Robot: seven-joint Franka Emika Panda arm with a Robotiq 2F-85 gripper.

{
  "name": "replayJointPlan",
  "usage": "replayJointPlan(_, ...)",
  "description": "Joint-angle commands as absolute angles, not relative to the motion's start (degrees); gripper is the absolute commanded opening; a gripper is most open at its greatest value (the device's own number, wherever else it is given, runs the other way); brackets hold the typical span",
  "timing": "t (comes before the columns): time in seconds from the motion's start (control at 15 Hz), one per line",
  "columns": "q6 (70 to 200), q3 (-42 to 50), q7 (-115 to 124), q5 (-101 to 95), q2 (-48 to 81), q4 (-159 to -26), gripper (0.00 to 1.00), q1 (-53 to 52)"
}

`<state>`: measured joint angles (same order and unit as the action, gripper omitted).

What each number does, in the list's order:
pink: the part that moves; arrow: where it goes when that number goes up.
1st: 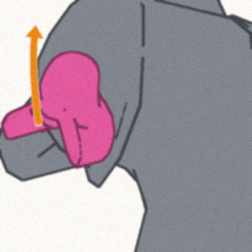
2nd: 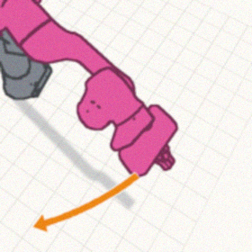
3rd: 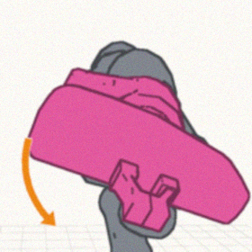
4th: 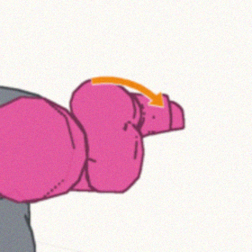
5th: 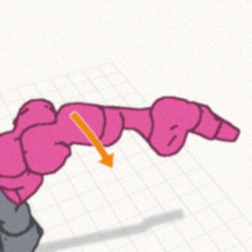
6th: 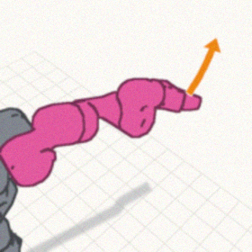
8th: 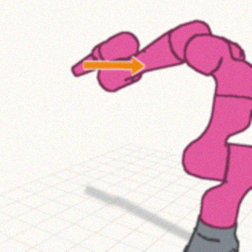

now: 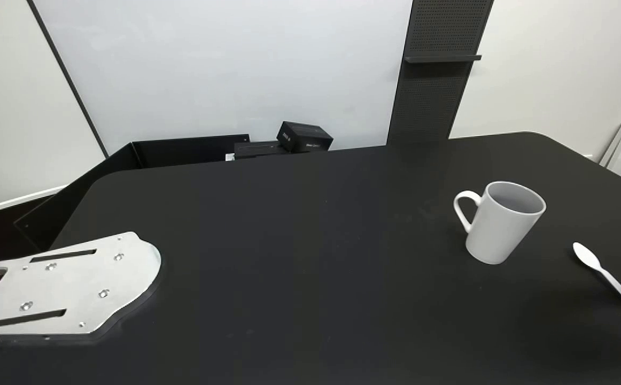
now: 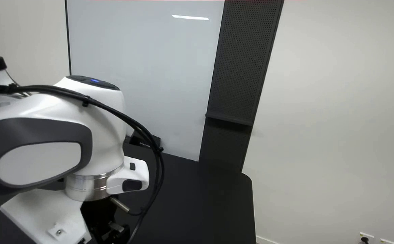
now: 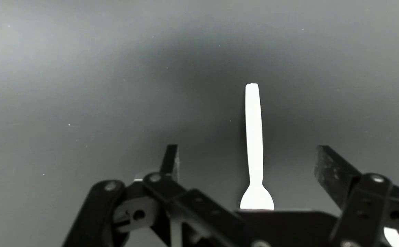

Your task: Put the white spoon in the white mug cup

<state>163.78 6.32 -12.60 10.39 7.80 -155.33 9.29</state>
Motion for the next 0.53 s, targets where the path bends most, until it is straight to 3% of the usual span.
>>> replayJointPlan(0.0,168.3,4.0,-14.0,13.7,9.6,-156.2,1.00,9.4)
replayJointPlan(0.47,173.9,2.1,-14.1,13.8,12.7,-156.5,1.00,9.5)
